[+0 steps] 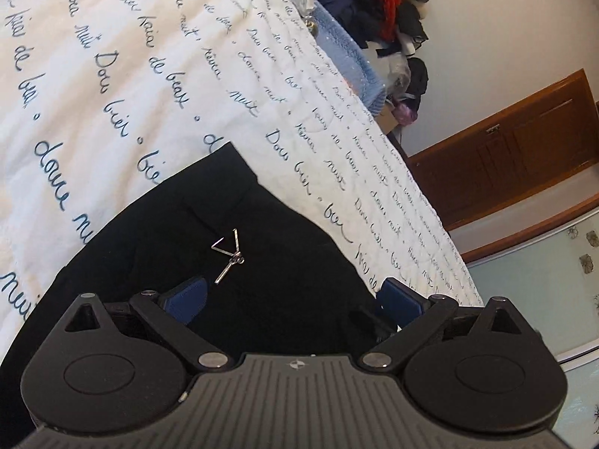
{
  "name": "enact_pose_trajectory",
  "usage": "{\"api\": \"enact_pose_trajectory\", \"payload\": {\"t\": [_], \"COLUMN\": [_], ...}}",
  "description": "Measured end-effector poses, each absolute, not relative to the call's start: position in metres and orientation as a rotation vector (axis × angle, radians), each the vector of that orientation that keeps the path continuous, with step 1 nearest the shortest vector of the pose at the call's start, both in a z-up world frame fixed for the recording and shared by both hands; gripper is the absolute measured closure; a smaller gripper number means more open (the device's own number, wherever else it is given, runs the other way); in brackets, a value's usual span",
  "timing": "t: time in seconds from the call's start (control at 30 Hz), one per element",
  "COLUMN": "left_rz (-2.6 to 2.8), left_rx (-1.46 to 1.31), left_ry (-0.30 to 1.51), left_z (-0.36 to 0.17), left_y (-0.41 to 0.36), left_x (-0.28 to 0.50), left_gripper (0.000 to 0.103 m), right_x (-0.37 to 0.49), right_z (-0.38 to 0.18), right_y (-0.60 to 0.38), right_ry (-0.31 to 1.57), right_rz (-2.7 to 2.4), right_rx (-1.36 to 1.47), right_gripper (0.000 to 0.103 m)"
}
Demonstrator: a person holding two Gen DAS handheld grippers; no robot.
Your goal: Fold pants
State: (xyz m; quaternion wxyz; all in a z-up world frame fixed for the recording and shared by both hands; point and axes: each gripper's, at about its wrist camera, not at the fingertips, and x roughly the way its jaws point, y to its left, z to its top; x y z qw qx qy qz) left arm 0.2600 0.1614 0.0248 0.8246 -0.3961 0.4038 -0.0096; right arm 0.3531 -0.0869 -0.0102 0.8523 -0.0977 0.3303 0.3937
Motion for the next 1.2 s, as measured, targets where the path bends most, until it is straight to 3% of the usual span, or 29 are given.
{"api": "enact_pose_trajectory", "payload": {"t": [0.17, 0.23, 0.27, 0.3, 0.73, 0.9, 0.97, 1.0, 1.07, 1.13, 1.2], "left_rz": [0.011, 0.013, 0.009, 0.004, -0.083, -0.110, -0.100, -0.099, -0.103, -0.091, -0.091], "left_rx": [-0.846, -0.860, -0.869, -0.882, -1.044, -1.063, -1.085, -1.097, -1.113, -1.091, -1.068], "left_ry": [0.866, 0.846, 0.843, 0.843, 0.883, 0.918, 0.920, 0.923, 0.909, 0.891, 0.852], "left_z": [0.021, 0.021, 0.020, 0.019, 0.001, -0.001, -0.004, -0.006, -0.009, -0.010, -0.008], "left_y": [0.169, 0.172, 0.173, 0.173, 0.173, 0.169, 0.170, 0.171, 0.173, 0.173, 0.171], "left_x": [0.268, 0.270, 0.272, 0.273, 0.296, 0.289, 0.280, 0.276, 0.265, 0.255, 0.242], "left_gripper": [0.003, 0.003, 0.003, 0.003, 0.006, 0.026, 0.056, 0.062, 0.086, 0.093, 0.093], "right_x": [0.407, 0.389, 0.378, 0.360, 0.143, 0.111, 0.105, 0.106, 0.103, 0.096, 0.093], "right_z": [-0.036, -0.037, -0.035, -0.032, -0.049, -0.058, -0.056, -0.055, -0.054, -0.053, -0.048], "right_y": [-0.093, -0.087, -0.085, -0.080, -0.021, -0.021, -0.020, -0.022, -0.021, -0.023, -0.026], "right_ry": [0.822, 0.789, 0.769, 0.736, 0.083, 0.006, 0.008, 0.015, 0.024, 0.029, 0.045], "right_rz": [0.864, 0.891, 0.908, 0.901, 0.745, 0.728, 0.726, 0.727, 0.722, 0.722, 0.723], "right_rx": [-0.152, -0.173, -0.194, -0.233, -1.091, -1.154, -1.149, -1.135, -1.121, -1.096, -1.057], "right_gripper": [0.041, 0.068, 0.087, 0.093, 0.095, 0.095, 0.095, 0.095, 0.095, 0.095, 0.095]}}
